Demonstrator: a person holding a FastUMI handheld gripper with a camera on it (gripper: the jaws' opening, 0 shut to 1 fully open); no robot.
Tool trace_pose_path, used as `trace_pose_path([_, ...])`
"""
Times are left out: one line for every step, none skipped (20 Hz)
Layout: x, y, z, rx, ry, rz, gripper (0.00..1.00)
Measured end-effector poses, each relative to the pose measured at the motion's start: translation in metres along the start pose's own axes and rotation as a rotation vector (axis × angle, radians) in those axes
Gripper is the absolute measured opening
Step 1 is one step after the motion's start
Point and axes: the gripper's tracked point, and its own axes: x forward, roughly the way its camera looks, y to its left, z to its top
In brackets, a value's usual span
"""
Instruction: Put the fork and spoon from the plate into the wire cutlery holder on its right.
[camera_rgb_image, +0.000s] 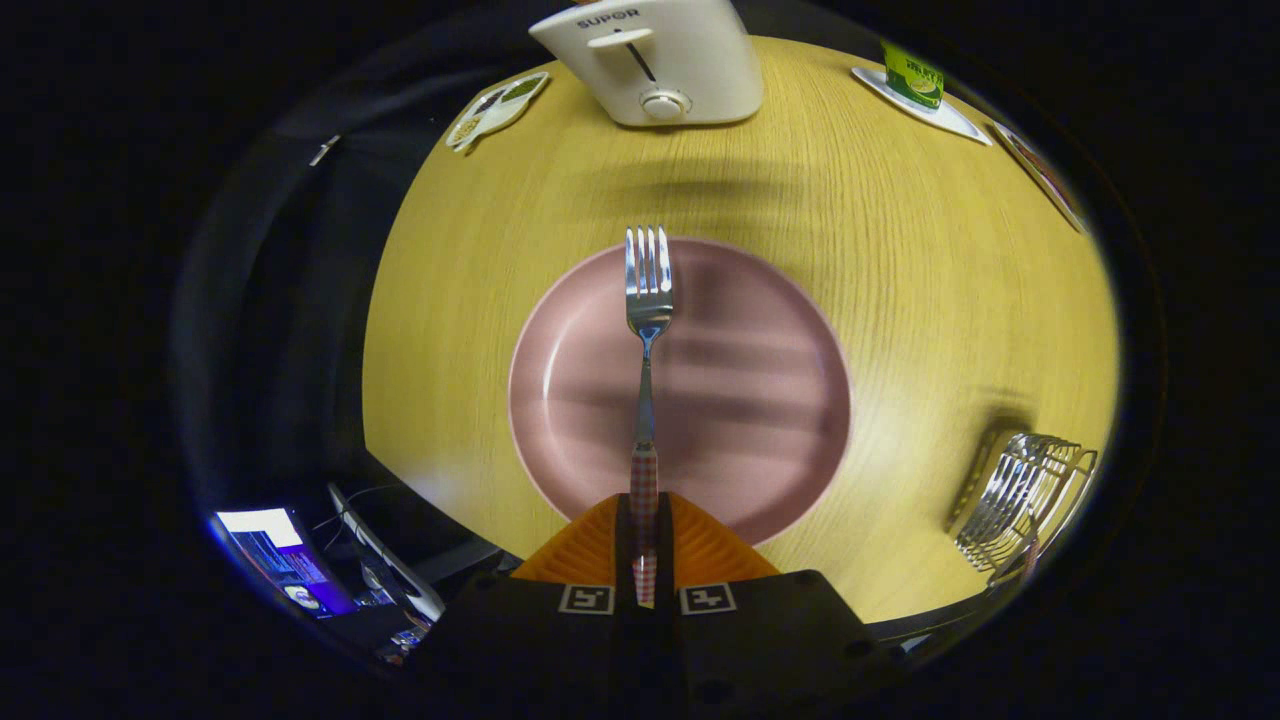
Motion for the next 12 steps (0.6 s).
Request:
trace_pose_path([-0.018,-0.006,-0.003,-0.043,0.007,-0.002,0.09])
trace_pose_path([-0.036,-0.014,-0.006,-0.086,0.018,-0.009,0.09])
trace_pose_path([-0.054,-0.022,-0.009,-0.124,0.030,-0.016,0.09])
trace_pose_path([-0.072,-0.031,-0.013,-0.154,0.042,-0.025,0.09])
trace_pose_path([-0.089,-0.043,-0.019,-0.183,0.062,-0.039,0.09])
trace_pose_path([-0.105,-0.055,-0.023,-0.208,0.074,-0.057,0.09])
trace_pose_path([-0.121,-0.066,-0.029,-0.226,0.089,-0.071,0.09])
trace_pose_path([-0.135,-0.078,-0.035,-0.237,0.104,-0.085,0.09])
trace_pose_path([-0.148,-0.091,-0.039,-0.248,0.123,-0.107,0.09])
trace_pose_path([-0.159,-0.105,-0.044,-0.260,0.149,-0.137,0.09])
trace_pose_path([-0.168,-0.121,-0.050,-0.267,0.185,-0.166,0.09])
trace_pose_path([-0.179,-0.137,-0.058,-0.270,0.229,-0.189,0.09])
